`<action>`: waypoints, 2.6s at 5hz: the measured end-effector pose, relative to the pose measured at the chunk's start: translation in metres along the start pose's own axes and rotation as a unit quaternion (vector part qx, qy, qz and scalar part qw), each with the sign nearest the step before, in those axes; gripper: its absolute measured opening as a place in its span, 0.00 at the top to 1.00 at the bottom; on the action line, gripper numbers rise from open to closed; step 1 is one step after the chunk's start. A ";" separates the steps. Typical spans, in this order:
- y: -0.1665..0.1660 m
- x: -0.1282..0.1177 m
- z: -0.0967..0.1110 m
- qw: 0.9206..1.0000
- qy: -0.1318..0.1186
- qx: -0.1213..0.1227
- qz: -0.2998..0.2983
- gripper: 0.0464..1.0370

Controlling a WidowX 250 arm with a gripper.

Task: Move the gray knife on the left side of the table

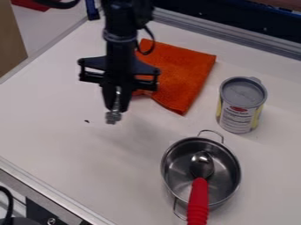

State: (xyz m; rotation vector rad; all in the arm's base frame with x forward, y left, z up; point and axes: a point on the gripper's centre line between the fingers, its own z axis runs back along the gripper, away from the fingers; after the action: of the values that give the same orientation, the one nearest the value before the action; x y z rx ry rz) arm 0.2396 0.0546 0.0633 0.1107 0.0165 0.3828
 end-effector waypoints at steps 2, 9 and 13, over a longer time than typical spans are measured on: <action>0.040 0.008 -0.021 0.993 -0.026 -0.029 -0.113 0.90; 0.113 0.020 -0.070 0.986 -0.039 -0.038 -0.159 0.90; 0.120 0.009 -0.068 0.991 -0.025 -0.049 -0.124 0.37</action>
State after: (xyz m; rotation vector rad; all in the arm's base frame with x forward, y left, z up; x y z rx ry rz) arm 0.2005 0.1758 0.0090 0.0198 -0.0371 0.1322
